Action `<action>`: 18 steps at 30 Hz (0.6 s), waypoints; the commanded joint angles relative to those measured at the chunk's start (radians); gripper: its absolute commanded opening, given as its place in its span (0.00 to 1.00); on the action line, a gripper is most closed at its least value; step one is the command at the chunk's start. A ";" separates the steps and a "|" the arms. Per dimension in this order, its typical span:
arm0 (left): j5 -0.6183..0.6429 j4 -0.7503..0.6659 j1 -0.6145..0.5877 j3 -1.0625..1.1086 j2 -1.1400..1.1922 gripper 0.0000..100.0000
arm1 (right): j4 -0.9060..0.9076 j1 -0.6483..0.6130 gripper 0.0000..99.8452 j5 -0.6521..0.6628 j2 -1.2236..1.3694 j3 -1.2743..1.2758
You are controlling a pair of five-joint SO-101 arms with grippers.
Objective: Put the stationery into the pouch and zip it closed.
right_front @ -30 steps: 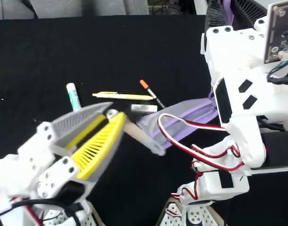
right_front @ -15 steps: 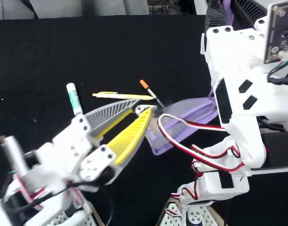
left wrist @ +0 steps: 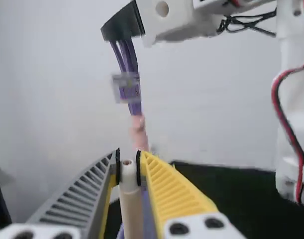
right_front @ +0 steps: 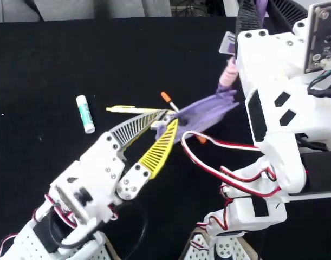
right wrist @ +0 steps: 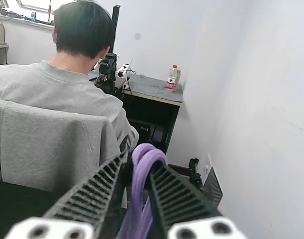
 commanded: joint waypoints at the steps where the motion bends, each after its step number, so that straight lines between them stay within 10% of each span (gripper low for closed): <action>1: -0.052 -0.009 -0.013 0.079 -0.012 0.03 | 0.002 -0.014 0.01 -0.006 -0.016 -0.007; 18: 0.034 0.285 -0.015 -0.116 -0.023 0.13 | -0.002 -0.014 0.01 -0.006 -0.015 -0.005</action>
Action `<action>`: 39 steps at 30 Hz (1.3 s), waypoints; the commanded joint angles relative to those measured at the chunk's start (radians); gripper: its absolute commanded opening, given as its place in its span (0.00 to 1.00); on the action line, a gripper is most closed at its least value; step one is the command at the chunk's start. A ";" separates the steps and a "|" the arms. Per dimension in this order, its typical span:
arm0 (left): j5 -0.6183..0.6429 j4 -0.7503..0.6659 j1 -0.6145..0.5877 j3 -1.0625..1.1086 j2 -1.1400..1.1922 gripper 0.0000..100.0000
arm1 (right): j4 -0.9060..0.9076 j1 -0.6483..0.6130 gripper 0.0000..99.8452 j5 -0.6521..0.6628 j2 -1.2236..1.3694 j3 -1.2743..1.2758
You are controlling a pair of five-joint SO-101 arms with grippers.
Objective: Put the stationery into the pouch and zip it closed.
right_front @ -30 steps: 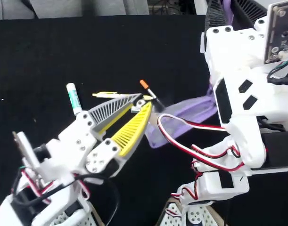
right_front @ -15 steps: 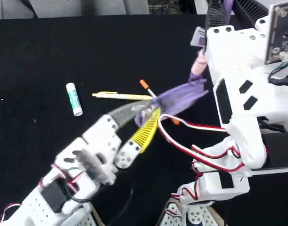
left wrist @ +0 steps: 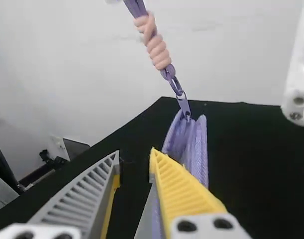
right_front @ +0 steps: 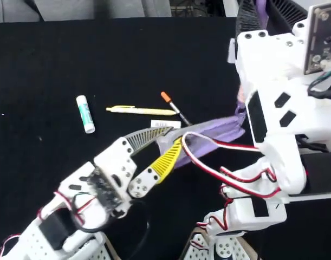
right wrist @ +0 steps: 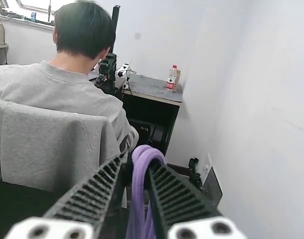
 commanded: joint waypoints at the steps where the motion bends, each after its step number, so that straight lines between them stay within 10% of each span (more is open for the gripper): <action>1: 0.044 0.054 -0.008 -0.128 0.000 0.14 | -0.002 -0.014 0.01 -0.006 -0.015 -0.005; 13: 0.140 0.094 -0.361 -0.309 0.035 0.15 | 0.002 -0.068 0.01 -0.003 -0.015 -0.004; 24: 0.439 0.253 -0.802 -0.490 0.525 0.15 | 0.000 -0.094 0.01 -0.006 -0.018 0.056; 39: 0.436 0.262 -0.831 -0.685 1.283 0.19 | 0.003 -0.091 0.01 0.000 -0.019 0.074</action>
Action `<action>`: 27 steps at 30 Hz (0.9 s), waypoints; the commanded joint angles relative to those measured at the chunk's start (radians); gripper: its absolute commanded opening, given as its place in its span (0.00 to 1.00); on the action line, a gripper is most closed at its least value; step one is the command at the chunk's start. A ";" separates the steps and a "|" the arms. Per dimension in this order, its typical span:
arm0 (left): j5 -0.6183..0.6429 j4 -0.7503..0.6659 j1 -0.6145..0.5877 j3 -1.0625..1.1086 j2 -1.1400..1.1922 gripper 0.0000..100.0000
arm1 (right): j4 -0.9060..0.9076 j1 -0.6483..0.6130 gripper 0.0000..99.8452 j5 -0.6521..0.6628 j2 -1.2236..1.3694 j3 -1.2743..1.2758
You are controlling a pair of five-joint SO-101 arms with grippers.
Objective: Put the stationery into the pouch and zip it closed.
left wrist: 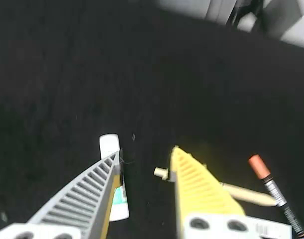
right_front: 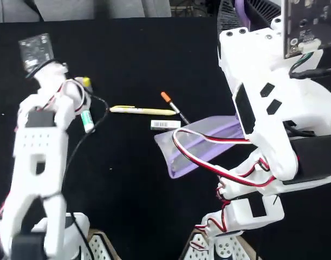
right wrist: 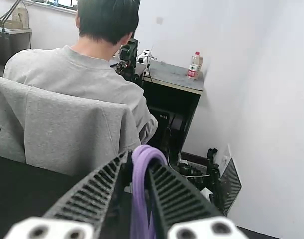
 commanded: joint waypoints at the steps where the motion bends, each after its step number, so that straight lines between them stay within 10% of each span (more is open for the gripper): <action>1: -0.017 0.029 0.054 -0.125 0.195 0.20 | 0.003 -0.015 0.01 0.000 -0.019 0.004; 14: 0.482 0.477 0.134 -0.791 0.804 0.20 | 0.028 -0.014 0.01 0.002 -0.019 0.004; 27: 0.895 0.608 0.232 -1.104 1.109 0.20 | 0.031 -0.014 0.01 0.003 -0.025 -0.001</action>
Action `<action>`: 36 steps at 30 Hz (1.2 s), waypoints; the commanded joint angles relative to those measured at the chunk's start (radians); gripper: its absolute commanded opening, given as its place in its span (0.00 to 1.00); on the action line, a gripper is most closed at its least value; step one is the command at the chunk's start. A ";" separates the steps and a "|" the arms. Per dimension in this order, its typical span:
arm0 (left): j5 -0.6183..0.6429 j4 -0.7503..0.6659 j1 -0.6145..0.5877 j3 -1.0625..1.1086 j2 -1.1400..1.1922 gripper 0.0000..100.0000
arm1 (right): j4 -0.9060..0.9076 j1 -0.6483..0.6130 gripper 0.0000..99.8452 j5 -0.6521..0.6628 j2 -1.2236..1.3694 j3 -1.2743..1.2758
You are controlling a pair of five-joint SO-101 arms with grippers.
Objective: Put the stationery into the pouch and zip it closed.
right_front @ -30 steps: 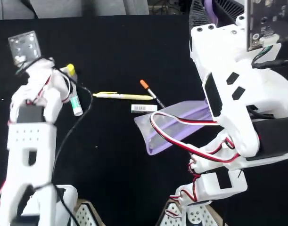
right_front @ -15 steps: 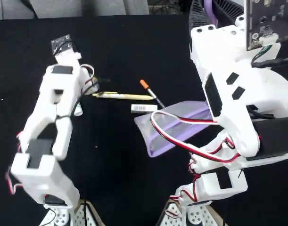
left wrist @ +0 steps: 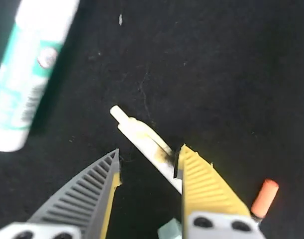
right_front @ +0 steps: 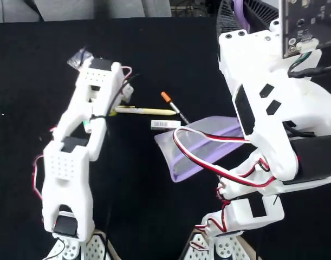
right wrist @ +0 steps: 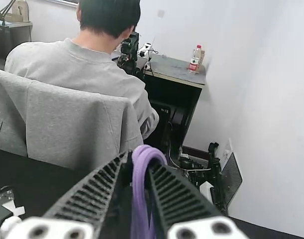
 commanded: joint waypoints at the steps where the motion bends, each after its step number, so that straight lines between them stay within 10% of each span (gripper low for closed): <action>1: 0.072 0.011 0.018 -0.094 0.032 0.20 | 0.005 -0.014 0.01 0.003 -0.025 -0.001; 17: 0.080 0.123 0.008 -0.412 0.350 0.11 | 0.005 -0.014 0.01 0.003 -0.025 -0.004; 36: -0.215 0.390 -0.093 -1.145 0.384 0.03 | 0.005 -0.014 0.01 0.003 -0.025 0.004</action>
